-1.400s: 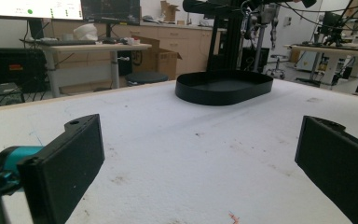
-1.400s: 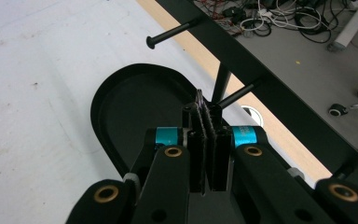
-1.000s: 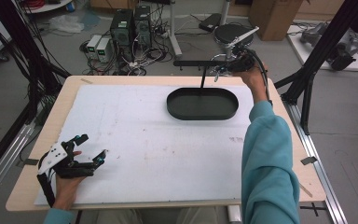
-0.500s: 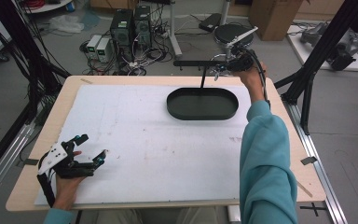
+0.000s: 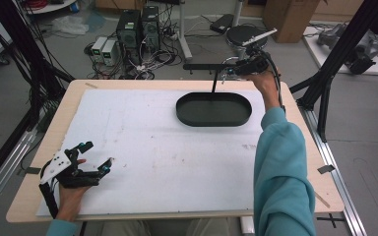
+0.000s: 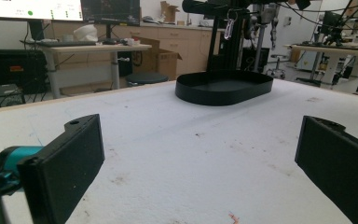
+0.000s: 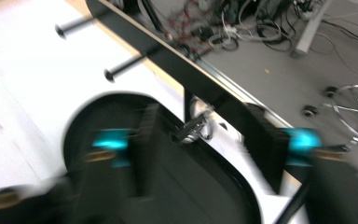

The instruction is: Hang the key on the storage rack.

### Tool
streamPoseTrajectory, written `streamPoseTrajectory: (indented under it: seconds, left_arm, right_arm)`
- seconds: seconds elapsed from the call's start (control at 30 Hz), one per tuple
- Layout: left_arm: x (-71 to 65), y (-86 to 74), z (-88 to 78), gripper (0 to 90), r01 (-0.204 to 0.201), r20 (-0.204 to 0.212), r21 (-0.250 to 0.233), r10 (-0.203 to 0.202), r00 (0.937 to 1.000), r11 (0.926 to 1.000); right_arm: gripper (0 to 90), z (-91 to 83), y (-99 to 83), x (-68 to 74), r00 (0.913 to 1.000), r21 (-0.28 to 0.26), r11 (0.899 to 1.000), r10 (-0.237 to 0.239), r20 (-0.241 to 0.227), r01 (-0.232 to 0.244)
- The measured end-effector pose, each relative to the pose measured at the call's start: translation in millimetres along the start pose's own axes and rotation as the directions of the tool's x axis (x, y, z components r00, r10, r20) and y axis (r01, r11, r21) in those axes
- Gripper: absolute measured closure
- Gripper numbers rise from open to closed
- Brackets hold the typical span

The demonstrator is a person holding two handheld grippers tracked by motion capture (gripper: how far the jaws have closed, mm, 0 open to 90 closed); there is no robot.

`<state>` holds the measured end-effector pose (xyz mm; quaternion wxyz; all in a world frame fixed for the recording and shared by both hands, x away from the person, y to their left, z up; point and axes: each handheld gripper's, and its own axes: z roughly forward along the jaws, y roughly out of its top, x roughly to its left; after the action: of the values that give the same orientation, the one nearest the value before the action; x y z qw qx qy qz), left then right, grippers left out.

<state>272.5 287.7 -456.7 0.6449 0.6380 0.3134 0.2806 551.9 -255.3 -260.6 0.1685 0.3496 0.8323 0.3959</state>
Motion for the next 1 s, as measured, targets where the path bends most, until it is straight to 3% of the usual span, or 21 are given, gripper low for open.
streamPoseTrajectory:
  seconds: [0.03, 0.1, 0.2, 0.37, 0.4, 0.53, 0.7, 0.87, 1.0]
  left_arm:
    - [0.2, 0.0, 0.2, 1.7, 0.001, -0.001, -0.003, -0.001, 1.0, 1.0]
    - [0.4, 0.0, 0.3, 1.7, 0.003, -0.004, -0.004, -0.003, 1.0, 1.0]
    - [0.6, 0.1, 0.2, 1.7, 0.008, -0.002, -0.004, -0.008, 1.0, 1.0]
    - [0.9, 0.0, 0.0, 1.7, 0.012, -0.001, -0.005, -0.012, 0.9999, 0.9999]
    - [1.1, 0.0, -0.1, 1.7, 0.012, -0.001, -0.004, -0.012, 0.9999, 0.9999]
    - [1.4, 0.0, -0.3, 1.7, 0.017, -0.002, -0.01, -0.017, 0.9999, 0.9998]
    - [1.7, 0.0, -0.3, 1.7, 0.02, -0.006, -0.008, -0.02, 0.9998, 0.9998]
    - [2.3, 0.0, -0.4, 1.7, 0.026, -0.006, -0.006, -0.026, 0.9996, 0.9996]
    - [2.3, 0.1, -0.2, 1.7, 0.023, -0.003, -0.004, -0.023, 0.9997, 0.9997]
  right_arm:
    - [10.5, -0.7, 0.0, 0.8, 0.9999, -0.014, 1.0, 0.013, -0.003, -0.013]
    - [0.8, -6.0, -0.4, 6.1, 0.9996, -0.053, 0.998, 0.028, 0.005, -0.028]
    - [0.7, -21.0, -6.2, 14.8, 0.9986, -0.18, 0.983, 0.037, -0.037, -0.043]
    - [0.7, -49.4, -23.5, 33.5, 0.998, -0.25, 0.967, 0.031, -0.056, -0.044]
    - [0.7, -55.0, -27.8, 37.8, 0.9978, -0.248, 0.968, 0.024, -0.062, -0.039]
    - [0.7, -76.4, -55.3, 57.8, 0.9962, -0.315, 0.949, -0.032, -0.08, 0.005]
    - [0.7, -88.8, -109.5, 79.4, 0.9917, -0.391, 0.919, -0.088, -0.093, 0.045]
    - [0.7, -93.2, -163.8, 96.8, 0.9928, -0.492, 0.87, -0.083, -0.087, 0.03]
    - [0.7, -93.0, -196.6, 110.3, 0.9947, -0.538, 0.842, -0.075, -0.07, 0.025]
